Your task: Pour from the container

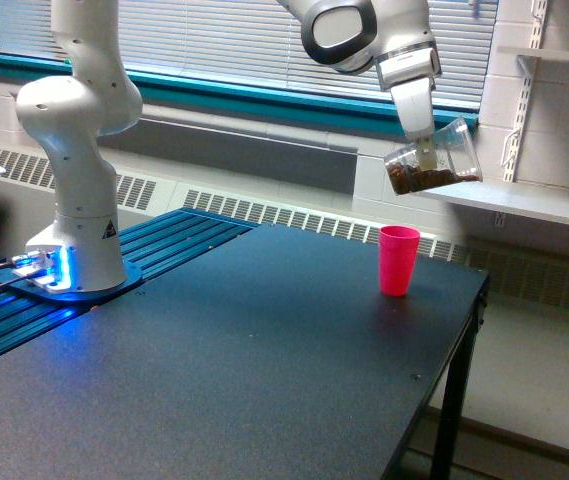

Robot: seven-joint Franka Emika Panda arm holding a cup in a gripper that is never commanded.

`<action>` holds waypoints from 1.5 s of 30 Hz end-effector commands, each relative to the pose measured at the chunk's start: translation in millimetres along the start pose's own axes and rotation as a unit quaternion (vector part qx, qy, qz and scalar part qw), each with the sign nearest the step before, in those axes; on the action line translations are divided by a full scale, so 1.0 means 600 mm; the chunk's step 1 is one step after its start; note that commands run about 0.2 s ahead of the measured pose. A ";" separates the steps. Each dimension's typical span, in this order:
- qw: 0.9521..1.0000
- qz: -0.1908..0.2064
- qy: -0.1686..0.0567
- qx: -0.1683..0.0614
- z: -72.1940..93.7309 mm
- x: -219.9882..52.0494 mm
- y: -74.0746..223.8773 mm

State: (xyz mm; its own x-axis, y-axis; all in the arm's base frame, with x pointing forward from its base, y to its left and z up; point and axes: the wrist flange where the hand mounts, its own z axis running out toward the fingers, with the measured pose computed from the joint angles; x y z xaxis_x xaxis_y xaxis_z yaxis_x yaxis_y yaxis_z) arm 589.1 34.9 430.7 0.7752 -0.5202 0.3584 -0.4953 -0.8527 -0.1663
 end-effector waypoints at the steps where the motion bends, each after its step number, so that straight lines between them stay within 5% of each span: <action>1: 0.998 0.065 0.003 -0.012 0.004 0.020 0.033; 7: 0.992 0.122 0.000 -0.013 0.013 0.041 0.067; 12: 0.991 0.133 0.001 -0.018 0.018 0.038 0.062; 24: 0.990 0.136 -0.004 -0.027 0.019 -0.016 0.028; 45: 0.992 0.122 0.003 -0.035 -0.025 -0.128 -0.046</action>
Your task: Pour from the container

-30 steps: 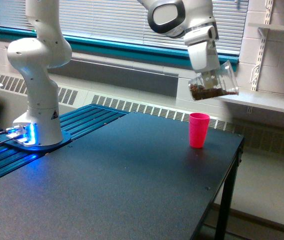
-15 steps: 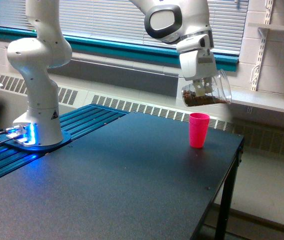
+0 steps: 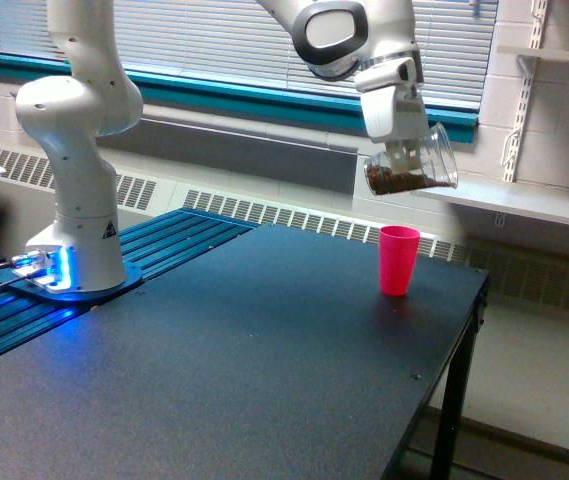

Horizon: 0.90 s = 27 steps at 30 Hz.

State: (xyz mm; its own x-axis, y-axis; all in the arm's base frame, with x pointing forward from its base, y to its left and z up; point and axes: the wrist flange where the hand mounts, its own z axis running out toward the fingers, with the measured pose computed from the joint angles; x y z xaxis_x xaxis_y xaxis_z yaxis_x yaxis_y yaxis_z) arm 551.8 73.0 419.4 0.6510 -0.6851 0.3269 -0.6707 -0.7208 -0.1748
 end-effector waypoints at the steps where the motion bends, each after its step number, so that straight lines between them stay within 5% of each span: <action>1: 1.000 0.017 0.000 -0.002 -0.017 -0.053 -0.018; 27: 0.999 0.008 -0.020 -0.031 -0.018 -0.232 -0.074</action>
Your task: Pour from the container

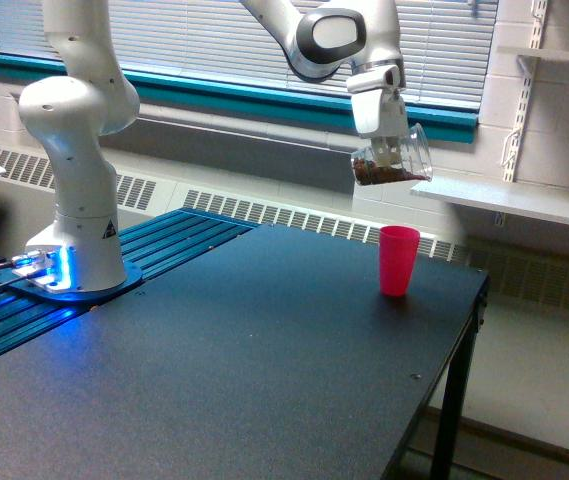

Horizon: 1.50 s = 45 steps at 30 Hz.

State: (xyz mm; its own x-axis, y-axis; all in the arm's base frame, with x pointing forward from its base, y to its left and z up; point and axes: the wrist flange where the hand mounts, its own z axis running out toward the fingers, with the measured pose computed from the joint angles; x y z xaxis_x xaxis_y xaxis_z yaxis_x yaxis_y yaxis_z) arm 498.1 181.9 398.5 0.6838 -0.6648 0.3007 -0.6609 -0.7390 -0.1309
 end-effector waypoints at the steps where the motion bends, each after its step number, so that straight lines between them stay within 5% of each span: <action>1: 1.000 0.025 -0.006 -0.015 0.003 -0.045 -0.012; 15: 0.998 0.044 -0.017 -0.041 0.020 -0.110 -0.021; 45: 0.994 -0.023 -0.054 -0.087 0.082 -0.190 -0.063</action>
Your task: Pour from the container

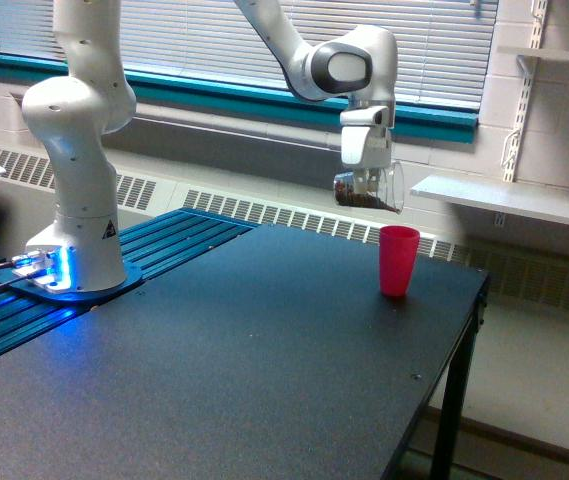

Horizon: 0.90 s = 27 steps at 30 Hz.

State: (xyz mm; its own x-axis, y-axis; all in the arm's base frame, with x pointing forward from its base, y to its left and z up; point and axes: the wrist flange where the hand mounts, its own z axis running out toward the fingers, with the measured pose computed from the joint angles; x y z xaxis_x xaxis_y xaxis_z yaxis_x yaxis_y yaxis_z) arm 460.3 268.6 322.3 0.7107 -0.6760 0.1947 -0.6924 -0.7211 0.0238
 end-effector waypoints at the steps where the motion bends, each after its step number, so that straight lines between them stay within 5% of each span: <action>1: 1.000 -0.023 0.002 -0.011 -0.004 -0.014 -0.016; 27: 0.996 -0.069 -0.013 -0.050 0.016 -0.052 -0.054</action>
State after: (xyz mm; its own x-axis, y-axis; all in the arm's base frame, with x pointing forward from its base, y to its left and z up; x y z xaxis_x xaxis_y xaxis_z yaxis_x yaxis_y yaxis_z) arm 463.8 304.5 305.4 0.7824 -0.6023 0.1583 -0.6213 -0.7721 0.1334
